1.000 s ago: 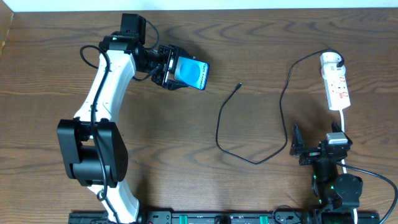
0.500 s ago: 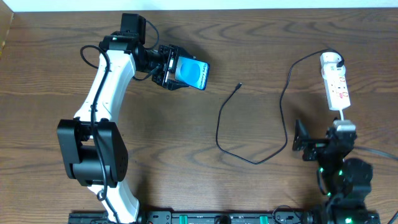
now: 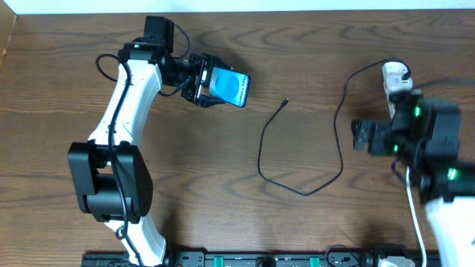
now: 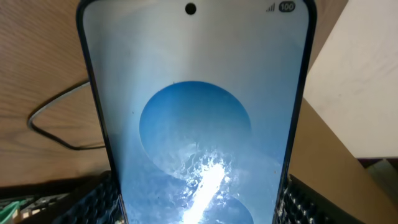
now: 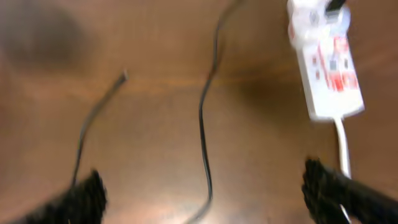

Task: Plug charger to phone and switch on socket
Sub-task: 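Raise the right arm and move its gripper toward the held phone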

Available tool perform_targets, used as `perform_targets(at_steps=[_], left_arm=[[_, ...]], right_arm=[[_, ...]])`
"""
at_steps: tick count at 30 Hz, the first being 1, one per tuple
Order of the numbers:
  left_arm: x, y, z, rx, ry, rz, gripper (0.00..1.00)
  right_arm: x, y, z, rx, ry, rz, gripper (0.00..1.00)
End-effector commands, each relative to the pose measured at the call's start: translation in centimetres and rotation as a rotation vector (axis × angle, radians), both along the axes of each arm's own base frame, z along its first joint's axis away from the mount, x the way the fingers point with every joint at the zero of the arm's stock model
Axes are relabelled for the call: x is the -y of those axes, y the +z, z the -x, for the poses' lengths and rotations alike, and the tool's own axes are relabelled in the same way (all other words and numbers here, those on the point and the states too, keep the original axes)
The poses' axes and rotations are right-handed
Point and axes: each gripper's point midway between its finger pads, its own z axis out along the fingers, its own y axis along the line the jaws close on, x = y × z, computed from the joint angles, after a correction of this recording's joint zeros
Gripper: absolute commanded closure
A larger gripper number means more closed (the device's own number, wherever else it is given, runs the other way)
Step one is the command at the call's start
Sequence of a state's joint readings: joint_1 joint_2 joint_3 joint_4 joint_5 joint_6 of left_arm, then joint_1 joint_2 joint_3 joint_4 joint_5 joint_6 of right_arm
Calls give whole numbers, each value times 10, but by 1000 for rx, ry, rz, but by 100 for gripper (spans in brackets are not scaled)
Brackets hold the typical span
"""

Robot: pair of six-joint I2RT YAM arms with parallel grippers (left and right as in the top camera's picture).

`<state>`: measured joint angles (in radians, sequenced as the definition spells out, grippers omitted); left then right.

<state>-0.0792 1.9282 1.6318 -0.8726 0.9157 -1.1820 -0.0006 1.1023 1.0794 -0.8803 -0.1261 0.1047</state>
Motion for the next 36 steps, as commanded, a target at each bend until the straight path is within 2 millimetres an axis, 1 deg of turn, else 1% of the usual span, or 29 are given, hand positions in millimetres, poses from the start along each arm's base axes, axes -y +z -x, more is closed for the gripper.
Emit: perform_targets(at_steps=[1,6,8,10,12,15,18,21,24,28,32,36], left_arm=[[1,23,3,39,-3,40,28],[1,23,3,39,-3,40,28],[1,23,3,40,-3,40,28],[1,23,3,39,-3,40,28],[1,23,3,39,-3,40,27],[1,23,3,39,-3,40,28],[1,23,3,39,-3,40,28],[1,23,3,36,-1,41,27],[1,23,3,36,-1,41,28],[2,23,3,35,-2,45,28],[2,23,3,21,9,47,28],[2,23,3,21,9,47,28]], right_arm=[[-9,20,-18,-60,26,-36,1],[-24,32,-32,-151,72,-107,1],[-35,37,-38,-142,111,-163,1],[-36,40,-45,-111,122,-161,1],[-40,47,-56,-71,100,-207,1],[-52,53,-65,-46,105,-302,1],[-63,52,-69,-60,111,-367,4],[-76,44,-72,-94,123,-400,3],[-98,41,-73,-122,188,-459,4],[-117,38,-79,-131,216,-496,7],[-138,40,-85,-108,258,-507,7],[-152,45,-86,-85,289,-515,7]])
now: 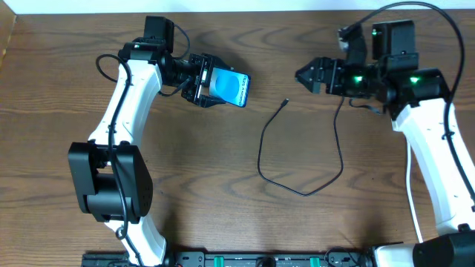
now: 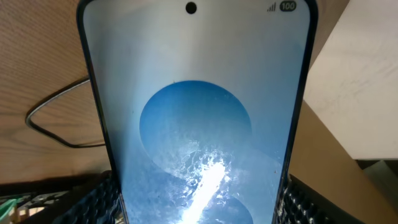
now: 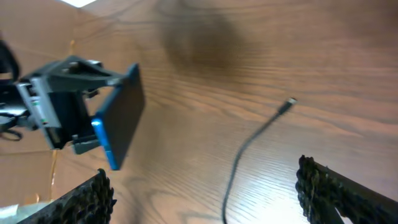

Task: Plug charger to phone and switch on socket
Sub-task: 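Raise the right arm and move its gripper toward the held phone, then grasp the phone's edge with the right gripper beside the left gripper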

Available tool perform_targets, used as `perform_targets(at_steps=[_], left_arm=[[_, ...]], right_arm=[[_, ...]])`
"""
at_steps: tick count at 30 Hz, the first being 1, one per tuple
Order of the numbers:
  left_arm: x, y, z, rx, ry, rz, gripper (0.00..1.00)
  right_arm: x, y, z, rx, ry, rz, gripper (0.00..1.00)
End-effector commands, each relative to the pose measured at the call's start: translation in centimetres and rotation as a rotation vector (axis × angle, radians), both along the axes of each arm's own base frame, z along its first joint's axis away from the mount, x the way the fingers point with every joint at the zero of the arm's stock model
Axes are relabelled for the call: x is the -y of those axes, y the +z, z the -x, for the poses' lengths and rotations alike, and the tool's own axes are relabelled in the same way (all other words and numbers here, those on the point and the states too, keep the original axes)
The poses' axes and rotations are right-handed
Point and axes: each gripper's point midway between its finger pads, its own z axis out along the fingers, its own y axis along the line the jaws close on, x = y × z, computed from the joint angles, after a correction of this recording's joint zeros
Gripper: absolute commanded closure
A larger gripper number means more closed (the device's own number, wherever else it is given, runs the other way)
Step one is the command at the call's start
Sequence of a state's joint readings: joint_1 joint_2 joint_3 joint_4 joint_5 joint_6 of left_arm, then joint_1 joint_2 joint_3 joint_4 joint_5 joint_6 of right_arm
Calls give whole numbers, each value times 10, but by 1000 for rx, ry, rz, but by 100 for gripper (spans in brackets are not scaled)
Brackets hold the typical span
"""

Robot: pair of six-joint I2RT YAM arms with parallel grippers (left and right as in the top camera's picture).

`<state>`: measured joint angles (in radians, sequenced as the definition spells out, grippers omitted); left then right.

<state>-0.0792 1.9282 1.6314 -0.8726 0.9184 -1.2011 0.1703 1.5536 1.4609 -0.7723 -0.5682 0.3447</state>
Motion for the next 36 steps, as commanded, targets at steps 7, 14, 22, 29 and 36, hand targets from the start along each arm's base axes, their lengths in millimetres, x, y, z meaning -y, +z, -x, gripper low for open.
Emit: perform_targets(at_steps=[7,14,22,29,36], left_arm=[[1,23,3,15,15,46,28],[2,23,3,-2,28,49,28],[5,27,5,-7,19,78,28],[10,35,8,-35,13,138,28],[11,36,9,-44,15,149,28]], right_arm=[[-31,22,-2,-24,-13,-138,18],[-54,17,-1,-5,12,-112,22],[-59,-1,-6,-54,2,-96,23],[-71,0,-6,-33,31,-105,21],[-102,6,-3,29,87,-112,22]])
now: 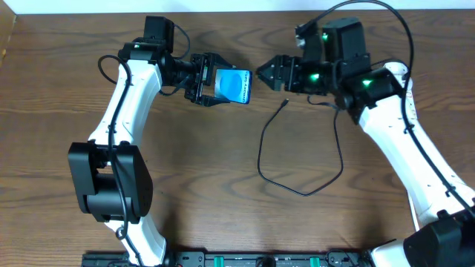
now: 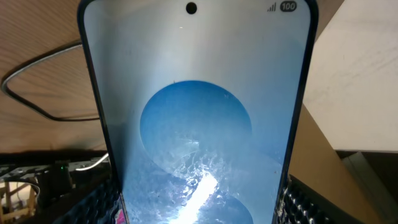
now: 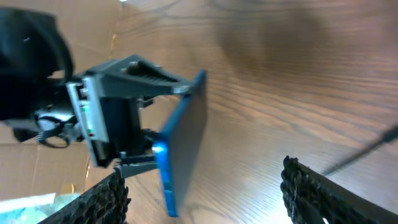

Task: Plug charger to phone and switch on socket
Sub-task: 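Grasp the phone's edge with the right gripper beside the left gripper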

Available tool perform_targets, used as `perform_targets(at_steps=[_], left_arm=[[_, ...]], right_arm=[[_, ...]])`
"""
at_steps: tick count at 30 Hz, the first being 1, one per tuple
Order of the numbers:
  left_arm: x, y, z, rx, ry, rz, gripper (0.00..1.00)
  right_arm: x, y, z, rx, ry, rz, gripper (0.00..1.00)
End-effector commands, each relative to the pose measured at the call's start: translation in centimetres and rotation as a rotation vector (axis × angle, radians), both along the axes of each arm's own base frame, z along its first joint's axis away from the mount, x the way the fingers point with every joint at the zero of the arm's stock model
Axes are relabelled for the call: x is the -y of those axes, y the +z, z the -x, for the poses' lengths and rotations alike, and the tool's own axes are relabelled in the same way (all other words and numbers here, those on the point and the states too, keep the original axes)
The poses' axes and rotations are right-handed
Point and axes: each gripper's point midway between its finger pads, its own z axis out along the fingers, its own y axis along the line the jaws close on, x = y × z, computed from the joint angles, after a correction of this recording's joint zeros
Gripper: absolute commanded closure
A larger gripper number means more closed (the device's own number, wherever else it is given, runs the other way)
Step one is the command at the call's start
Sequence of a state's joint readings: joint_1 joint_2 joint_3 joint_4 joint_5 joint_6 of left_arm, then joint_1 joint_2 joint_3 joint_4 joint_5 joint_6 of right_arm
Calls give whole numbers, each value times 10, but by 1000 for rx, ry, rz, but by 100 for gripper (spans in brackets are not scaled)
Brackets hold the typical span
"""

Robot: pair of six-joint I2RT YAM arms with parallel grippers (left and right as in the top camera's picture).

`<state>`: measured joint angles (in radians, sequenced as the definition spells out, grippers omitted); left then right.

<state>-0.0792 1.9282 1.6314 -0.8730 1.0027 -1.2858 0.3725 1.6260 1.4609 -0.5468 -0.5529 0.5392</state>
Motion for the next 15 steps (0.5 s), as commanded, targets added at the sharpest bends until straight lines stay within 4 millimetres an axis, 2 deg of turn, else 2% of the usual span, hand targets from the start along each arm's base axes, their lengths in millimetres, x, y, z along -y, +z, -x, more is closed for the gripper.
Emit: perform_targets(at_steps=[1,7,15], left_arm=[[3,26,4,31,-5,58,28],[2,26,4,31,-5,57,28],[-1,19,2,34,8,14,28]], right_arm=[[-17,-1,1,7,10,7,23],[-41,-21,3,-14,40,27,29],[-70,-46,-2,8,66,54,45]])
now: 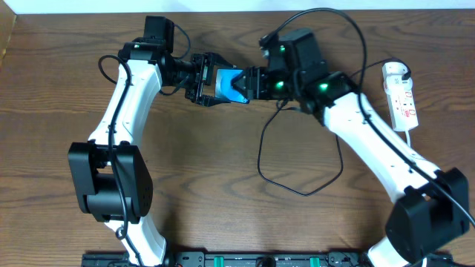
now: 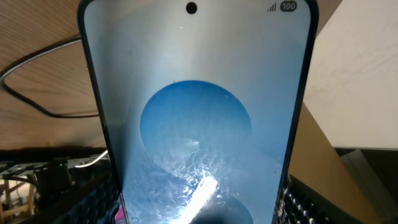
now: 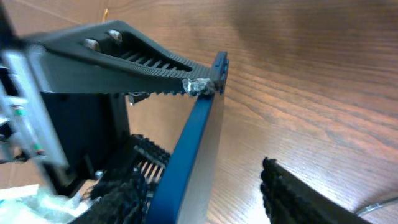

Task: Plug charger to phone and switch on socket
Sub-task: 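Grasp the phone's edge with the right gripper beside the left gripper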

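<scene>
The phone (image 1: 228, 84), its blue screen lit, is held above the table with my left gripper (image 1: 202, 80) shut on it. It fills the left wrist view as the phone (image 2: 196, 118), between the fingers (image 2: 93, 199). My right gripper (image 1: 249, 83) is open at the phone's free end. The right wrist view shows the phone (image 3: 202, 143) edge-on between my right gripper's (image 3: 205, 193) spread fingers (image 3: 298, 193). The black charger cable (image 1: 261, 159) lies looped on the table, its plug end hidden under the right arm. The white socket strip (image 1: 401, 93) lies at the far right.
The wooden table (image 1: 185, 185) carries only the cable loop in its middle. The strip's white lead runs off at the right. A black rail (image 1: 260, 259) lines the table's front edge. The cable (image 2: 37, 81) shows left of the phone.
My right gripper has moved left from just right of the phone to the phone's free end, its open jaws now either side of it. The left gripper still holds the phone.
The left gripper held the phone up at the back left throughout. My right gripper was first low at the right near the socket strip, then at the back right facing the phone, then close beside it, and now open round its end.
</scene>
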Available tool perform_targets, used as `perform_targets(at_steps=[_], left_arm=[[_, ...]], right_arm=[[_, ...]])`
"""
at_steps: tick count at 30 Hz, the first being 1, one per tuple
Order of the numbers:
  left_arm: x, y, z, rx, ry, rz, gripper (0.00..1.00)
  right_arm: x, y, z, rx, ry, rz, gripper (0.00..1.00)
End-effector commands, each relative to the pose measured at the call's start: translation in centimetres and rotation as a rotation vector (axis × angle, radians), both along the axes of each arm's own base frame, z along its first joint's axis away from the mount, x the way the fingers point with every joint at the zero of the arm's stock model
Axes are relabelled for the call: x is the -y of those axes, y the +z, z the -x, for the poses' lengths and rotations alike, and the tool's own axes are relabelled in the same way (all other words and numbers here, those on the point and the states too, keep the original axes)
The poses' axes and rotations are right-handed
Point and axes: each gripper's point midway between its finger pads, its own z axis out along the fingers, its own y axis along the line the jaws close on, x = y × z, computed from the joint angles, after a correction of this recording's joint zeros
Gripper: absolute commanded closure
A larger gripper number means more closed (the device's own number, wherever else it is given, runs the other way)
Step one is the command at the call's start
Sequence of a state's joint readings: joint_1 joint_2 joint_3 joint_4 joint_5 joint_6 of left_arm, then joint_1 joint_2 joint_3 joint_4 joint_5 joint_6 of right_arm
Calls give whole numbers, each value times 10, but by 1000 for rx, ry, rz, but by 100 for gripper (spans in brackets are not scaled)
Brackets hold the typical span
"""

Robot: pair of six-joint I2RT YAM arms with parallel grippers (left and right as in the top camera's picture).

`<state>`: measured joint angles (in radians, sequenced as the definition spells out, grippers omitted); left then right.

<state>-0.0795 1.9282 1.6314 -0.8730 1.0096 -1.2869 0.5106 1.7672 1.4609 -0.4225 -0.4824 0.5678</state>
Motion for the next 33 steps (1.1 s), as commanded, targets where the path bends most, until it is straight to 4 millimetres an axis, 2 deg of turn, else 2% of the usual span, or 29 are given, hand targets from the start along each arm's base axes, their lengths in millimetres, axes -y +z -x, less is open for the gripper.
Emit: perform_targets(at_steps=[1,17,33], left_arm=[[-2,17,1,37,13,0,28],[-5,14,0,41,20,-28,28],[-5,14,0,41,20,-28,28]], right_arm=[[-11,0,-1,30,-5,22,46],[-15,-3,-3,55,-27,48,77],[-20,2,-4,47,-46,19,98]])
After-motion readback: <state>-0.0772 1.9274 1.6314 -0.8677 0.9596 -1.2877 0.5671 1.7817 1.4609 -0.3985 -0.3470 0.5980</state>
